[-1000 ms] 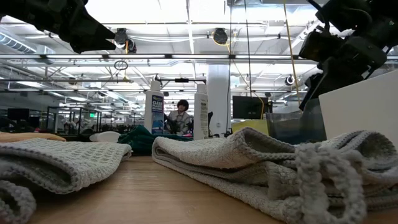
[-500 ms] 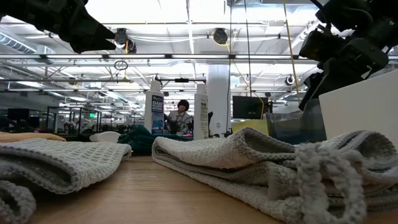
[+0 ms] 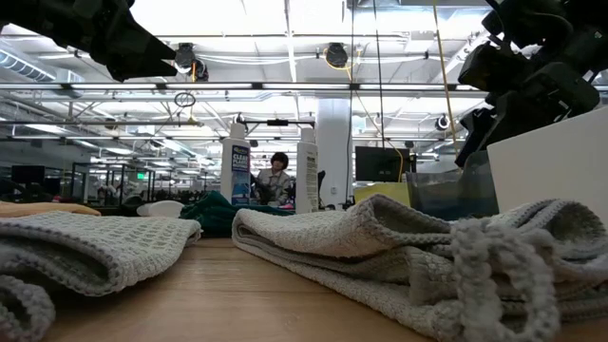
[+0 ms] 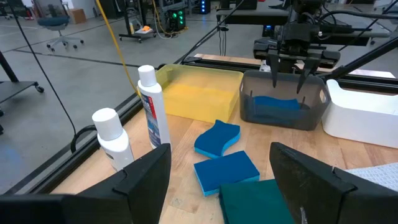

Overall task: Pick & Place Kitchen Items
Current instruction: Put the blue sponge into the black bin

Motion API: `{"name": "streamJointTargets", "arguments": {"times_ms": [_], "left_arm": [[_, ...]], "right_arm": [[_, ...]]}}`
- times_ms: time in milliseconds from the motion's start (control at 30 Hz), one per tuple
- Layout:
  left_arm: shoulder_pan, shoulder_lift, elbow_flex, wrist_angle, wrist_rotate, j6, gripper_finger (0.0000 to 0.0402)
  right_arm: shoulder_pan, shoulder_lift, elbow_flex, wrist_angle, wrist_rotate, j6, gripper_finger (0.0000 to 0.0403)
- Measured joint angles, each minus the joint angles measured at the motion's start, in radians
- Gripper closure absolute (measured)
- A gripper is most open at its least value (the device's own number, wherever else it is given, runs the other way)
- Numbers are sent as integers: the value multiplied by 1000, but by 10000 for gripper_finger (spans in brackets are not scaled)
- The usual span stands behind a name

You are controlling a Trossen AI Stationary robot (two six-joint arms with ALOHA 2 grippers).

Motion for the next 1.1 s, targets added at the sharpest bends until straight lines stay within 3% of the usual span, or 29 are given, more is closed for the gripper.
{"name": "streamJointTargets", "arguments": {"times_ms": [1100], "left_arm": [[0, 0, 0, 0, 0, 0, 123]], "right_arm": [[0, 0, 0, 23, 0, -33, 191]]}}
